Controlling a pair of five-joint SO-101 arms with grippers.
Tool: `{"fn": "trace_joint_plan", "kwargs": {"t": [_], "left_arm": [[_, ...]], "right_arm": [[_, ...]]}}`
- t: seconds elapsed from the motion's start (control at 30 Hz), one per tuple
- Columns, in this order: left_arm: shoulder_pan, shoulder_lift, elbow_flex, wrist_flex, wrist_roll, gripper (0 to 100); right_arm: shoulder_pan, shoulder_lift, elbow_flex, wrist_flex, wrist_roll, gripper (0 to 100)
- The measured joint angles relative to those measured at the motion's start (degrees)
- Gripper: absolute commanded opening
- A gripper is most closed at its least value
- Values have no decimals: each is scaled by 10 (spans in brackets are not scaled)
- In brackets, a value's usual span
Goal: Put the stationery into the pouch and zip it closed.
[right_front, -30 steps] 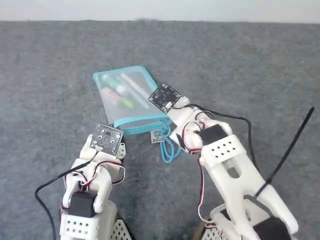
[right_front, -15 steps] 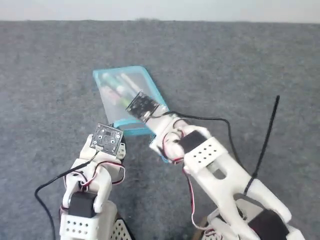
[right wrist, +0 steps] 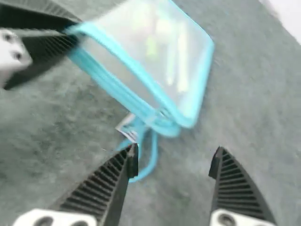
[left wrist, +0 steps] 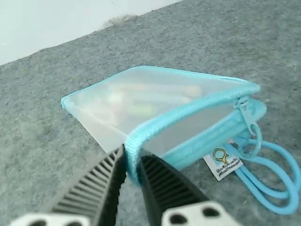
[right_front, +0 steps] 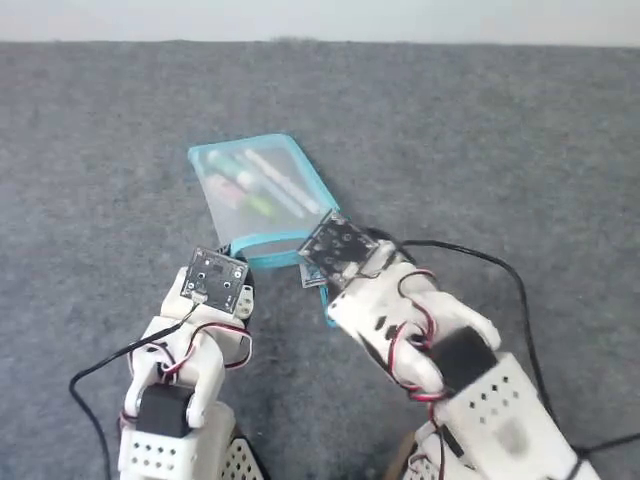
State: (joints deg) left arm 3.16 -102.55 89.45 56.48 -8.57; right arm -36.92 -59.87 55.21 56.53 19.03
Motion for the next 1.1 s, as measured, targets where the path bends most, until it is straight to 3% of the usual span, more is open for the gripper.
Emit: {"fn": "trace_joint_plan", "kwargs": {"t": [0.47,0.87,1.1], "left_arm": [[0,0,0,0,0,12],[3,0,-1,0,1,12],[3,0,-1,0,1,12]], "right_arm": [[28,275,18,-220,114,252],[29,309,19,-329,165,251],[15,309,19,-347,220,98]]}}
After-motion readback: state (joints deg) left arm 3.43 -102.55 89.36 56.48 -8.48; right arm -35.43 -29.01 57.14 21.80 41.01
